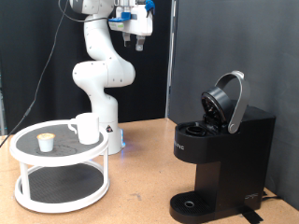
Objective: Make a cup of coffee with the keurig machine
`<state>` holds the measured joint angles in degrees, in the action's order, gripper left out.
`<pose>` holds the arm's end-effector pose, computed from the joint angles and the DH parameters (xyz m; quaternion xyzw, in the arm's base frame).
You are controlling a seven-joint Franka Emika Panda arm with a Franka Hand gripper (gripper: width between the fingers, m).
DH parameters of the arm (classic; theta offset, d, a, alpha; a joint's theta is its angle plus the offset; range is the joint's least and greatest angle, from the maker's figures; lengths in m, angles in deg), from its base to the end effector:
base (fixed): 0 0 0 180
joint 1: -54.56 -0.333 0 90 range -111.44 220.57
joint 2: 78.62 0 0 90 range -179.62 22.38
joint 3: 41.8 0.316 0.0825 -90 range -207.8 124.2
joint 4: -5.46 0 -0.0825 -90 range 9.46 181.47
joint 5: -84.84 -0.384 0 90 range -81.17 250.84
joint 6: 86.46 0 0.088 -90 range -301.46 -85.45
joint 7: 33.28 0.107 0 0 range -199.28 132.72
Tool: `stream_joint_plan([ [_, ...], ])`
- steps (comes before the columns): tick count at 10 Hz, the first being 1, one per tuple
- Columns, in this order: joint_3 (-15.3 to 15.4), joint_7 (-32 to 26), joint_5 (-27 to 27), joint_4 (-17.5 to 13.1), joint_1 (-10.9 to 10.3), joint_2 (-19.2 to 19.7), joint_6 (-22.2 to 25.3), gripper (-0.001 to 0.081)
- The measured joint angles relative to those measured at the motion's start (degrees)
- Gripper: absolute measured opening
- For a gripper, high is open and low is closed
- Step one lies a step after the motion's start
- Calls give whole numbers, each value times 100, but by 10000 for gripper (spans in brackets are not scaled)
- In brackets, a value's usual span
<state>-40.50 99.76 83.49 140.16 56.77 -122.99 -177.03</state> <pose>0.3110 -0.0004 0.5902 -0.3881 0.9216 0.0027 0.0034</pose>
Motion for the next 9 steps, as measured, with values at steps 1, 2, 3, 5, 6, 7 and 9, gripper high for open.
stream_joint_plan([
  [1,0,-21,0,0,0,0,0,734],
  [2,-25,-78,0,0,4,1,-5,734],
  [3,-130,-164,0,1,16,4,-62,734],
  [5,-478,-467,166,1,121,24,-73,734],
  [6,-628,-620,327,1,198,40,-72,734],
  [7,-781,-763,435,1,275,50,-72,734],
  [9,-1116,-1068,562,-8,410,55,-44,734],
])
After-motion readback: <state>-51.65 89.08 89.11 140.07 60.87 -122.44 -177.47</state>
